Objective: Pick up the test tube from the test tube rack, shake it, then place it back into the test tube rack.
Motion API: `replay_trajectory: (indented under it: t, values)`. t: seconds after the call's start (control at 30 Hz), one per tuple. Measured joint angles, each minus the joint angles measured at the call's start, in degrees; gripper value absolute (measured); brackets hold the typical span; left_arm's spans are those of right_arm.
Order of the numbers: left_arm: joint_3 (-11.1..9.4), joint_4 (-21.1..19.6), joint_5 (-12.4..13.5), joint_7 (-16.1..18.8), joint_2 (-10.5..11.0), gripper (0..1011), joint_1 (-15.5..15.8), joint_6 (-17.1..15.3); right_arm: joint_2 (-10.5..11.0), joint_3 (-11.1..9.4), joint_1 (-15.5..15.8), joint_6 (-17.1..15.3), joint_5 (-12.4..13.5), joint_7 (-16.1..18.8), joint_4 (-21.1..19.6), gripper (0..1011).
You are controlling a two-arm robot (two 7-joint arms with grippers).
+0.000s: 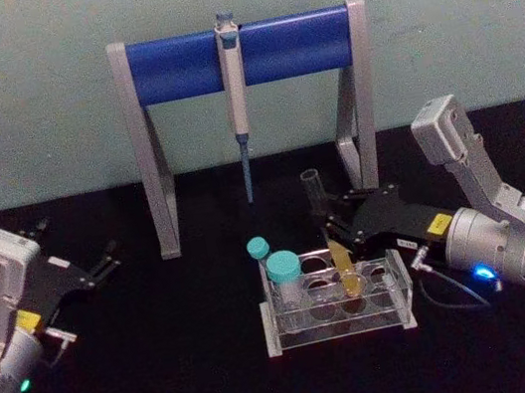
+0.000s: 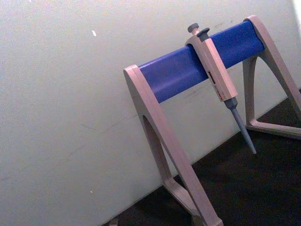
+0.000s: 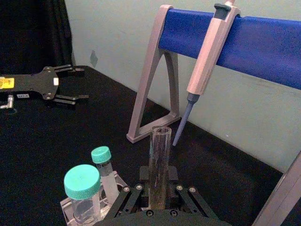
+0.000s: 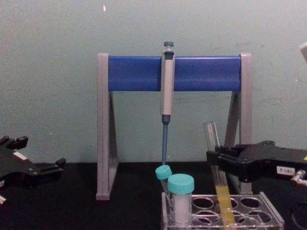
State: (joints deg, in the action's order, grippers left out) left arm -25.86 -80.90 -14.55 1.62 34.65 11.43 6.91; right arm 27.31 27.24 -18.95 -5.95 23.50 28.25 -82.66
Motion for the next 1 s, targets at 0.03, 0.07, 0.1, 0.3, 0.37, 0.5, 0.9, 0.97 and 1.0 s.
replay_trajectory:
  t: [0.03, 0.07, 0.1, 0.3, 0.37, 0.5, 0.9, 0.97, 1.0]
  values:
    - [0.00, 0.00, 0.00, 0.00, 0.00, 1001, 0.00, 0.00, 0.00, 0.00, 0.00, 0.00, 0.00, 0.00, 0.00, 228]
    - [0.00, 0.00, 0.00, 0.00, 0.00, 1001, 0.00, 0.00, 0.00, 0.00, 0.00, 0.00, 0.00, 0.00, 0.00, 228]
    - [0.00, 0.00, 0.00, 0.00, 0.00, 1002, 0.00, 0.00, 0.00, 0.00, 0.00, 0.00, 0.01, 0.00, 0.00, 228]
    - [0.00, 0.00, 0.00, 0.00, 0.00, 1001, 0.00, 0.00, 0.00, 0.00, 0.00, 0.00, 0.00, -0.01, 0.00, 228]
    - [0.00, 0.00, 0.00, 0.00, 0.00, 1001, 0.00, 0.00, 0.00, 0.00, 0.00, 0.00, 0.00, -0.01, 0.00, 228]
    - [0.00, 0.00, 0.00, 0.00, 0.00, 1001, 0.00, 0.00, 0.00, 0.00, 0.00, 0.00, -0.01, -0.01, 0.00, 228]
    - [0.00, 0.00, 0.00, 0.00, 0.00, 1001, 0.00, 0.00, 0.30, -2.33, 1.94, 3.19, 1.53, 0.94, -1.53, 228]
    - [0.00, 0.00, 0.00, 0.00, 0.00, 1001, 0.00, 0.00, 0.49, -2.92, 2.47, 3.83, 1.90, 0.99, -2.28, 228]
    - [0.00, 0.00, 0.00, 0.00, 0.00, 1001, 0.00, 0.00, 0.54, -3.10, 2.62, 4.06, 2.03, 0.99, -2.56, 227]
